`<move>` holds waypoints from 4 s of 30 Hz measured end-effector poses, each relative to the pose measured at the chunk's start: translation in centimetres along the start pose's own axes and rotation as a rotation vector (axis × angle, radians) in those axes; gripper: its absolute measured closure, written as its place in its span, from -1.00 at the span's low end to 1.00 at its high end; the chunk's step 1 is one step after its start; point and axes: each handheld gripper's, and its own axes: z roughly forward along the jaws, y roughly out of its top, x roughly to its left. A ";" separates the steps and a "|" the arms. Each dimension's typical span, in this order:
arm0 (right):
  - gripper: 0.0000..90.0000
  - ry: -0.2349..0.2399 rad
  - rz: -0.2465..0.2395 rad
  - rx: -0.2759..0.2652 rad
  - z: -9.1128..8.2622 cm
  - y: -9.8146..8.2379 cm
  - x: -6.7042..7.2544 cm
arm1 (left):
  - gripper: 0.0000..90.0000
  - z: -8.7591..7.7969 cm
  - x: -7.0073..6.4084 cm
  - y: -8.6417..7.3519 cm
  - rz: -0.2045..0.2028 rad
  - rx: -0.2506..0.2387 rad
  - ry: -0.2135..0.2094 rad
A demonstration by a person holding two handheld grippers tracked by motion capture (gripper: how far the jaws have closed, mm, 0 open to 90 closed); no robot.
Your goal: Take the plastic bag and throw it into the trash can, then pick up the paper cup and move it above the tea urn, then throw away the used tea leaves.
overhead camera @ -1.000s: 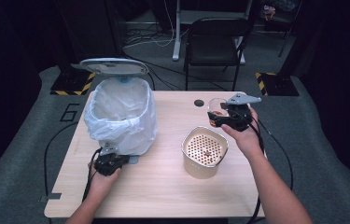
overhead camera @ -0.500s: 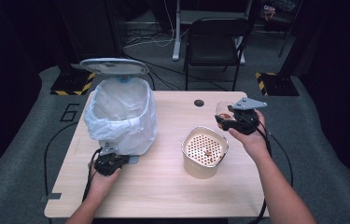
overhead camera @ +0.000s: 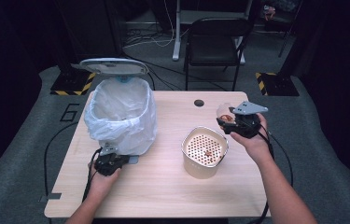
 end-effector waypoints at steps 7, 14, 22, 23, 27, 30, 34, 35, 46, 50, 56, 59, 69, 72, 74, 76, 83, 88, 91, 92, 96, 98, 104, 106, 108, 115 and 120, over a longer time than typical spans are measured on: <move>-0.23 0.007 -0.041 -0.012 -0.5 0.4 0.9 | 1.00 0.0 0.0 0.0 0.000 0.001 -0.001; -0.23 0.004 -0.088 -0.013 -0.8 0.7 1.9 | 1.00 0.0 0.0 0.0 0.001 0.001 0.002; -0.23 0.007 -0.147 -0.027 -0.5 0.7 2.2 | 1.00 0.0 0.0 0.0 0.000 0.000 0.001; -0.23 0.006 -0.166 -0.032 -0.4 0.6 2.2 | 1.00 0.0 0.0 0.0 0.001 0.000 0.001; -0.23 0.013 -0.214 -0.050 0.1 0.4 2.0 | 1.00 0.0 0.0 0.0 0.002 0.001 0.002; -0.23 0.014 -0.242 -0.052 0.3 0.2 2.0 | 1.00 0.0 0.0 0.0 0.002 0.001 0.002; -0.23 0.008 -0.278 -0.045 0.5 -0.1 2.1 | 1.00 0.0 0.0 0.0 -0.002 0.000 0.000; -0.22 0.007 -0.288 -0.044 0.5 -0.2 2.1 | 1.00 0.0 0.0 0.0 -0.002 0.000 0.001; -0.22 -0.013 -0.387 -0.025 0.4 -0.4 3.0 | 1.00 0.0 0.0 0.0 0.001 0.000 0.001; -0.21 -0.021 -0.440 -0.011 0.3 -0.3 3.5 | 1.00 0.0 0.0 0.0 0.001 0.001 0.000; -0.20 -0.035 -0.516 -0.002 0.2 -0.3 4.3 | 1.00 0.0 0.0 0.0 0.001 0.001 0.000; -0.20 -0.043 -0.543 -0.003 0.3 -0.2 4.6 | 1.00 0.0 0.0 0.0 -0.001 0.000 0.000; -0.18 -0.061 -0.646 0.012 0.1 -0.3 5.3 | 1.00 0.0 0.0 0.0 0.001 0.001 0.000; -0.17 -0.073 -0.676 0.017 0.1 -0.4 5.5 | 1.00 0.0 0.0 0.0 0.001 0.001 0.000; -0.17 -0.080 -0.695 0.024 0.1 -0.4 5.7 | 1.00 0.0 0.0 0.0 0.001 0.001 0.000; -0.16 -0.089 -0.714 0.029 0.0 -0.4 5.9 | 1.00 0.0 0.0 0.0 0.001 0.001 0.000; -0.16 -0.101 -0.788 0.041 0.0 -0.4 6.4 | 1.00 0.0 0.0 0.0 -0.003 -0.002 0.002; -0.15 -0.113 -0.834 0.051 0.1 -0.5 6.8 | 1.00 0.0 0.0 0.0 0.000 0.000 0.001; -0.15 -0.128 -0.867 0.062 0.2 -0.6 7.2 | 1.00 0.0 0.0 0.0 0.000 -0.001 0.001; -0.15 -0.131 -0.876 0.065 0.2 -0.7 7.2 | 1.00 0.0 0.0 0.0 0.000 0.000 0.001; -0.15 -0.148 -0.913 0.069 0.3 -0.7 7.5 | 1.00 0.0 0.0 0.0 0.002 0.001 0.002; -0.15 -0.148 -0.940 0.079 0.4 -0.8 7.7 | 1.00 0.0 0.0 0.0 0.002 0.001 0.002; -0.15 -0.163 -1.025 0.110 0.6 -0.8 8.2 | 1.00 0.0 0.0 0.0 0.002 0.002 0.000; -0.14 -0.180 -1.037 0.123 0.7 -1.0 8.5 | 1.00 0.0 0.0 0.0 0.001 0.001 0.000; -0.14 -0.182 -1.053 0.137 0.8 -1.1 8.7 | 1.00 0.0 0.0 0.0 0.002 0.002 0.000; -0.14 -0.216 -1.163 0.175 1.2 -1.4 9.1 | 1.00 0.0 0.0 0.0 0.002 0.001 0.000; -0.14 -0.242 -1.245 0.191 1.3 -1.5 9.5 | 1.00 0.0 0.0 0.0 0.001 0.001 0.000</move>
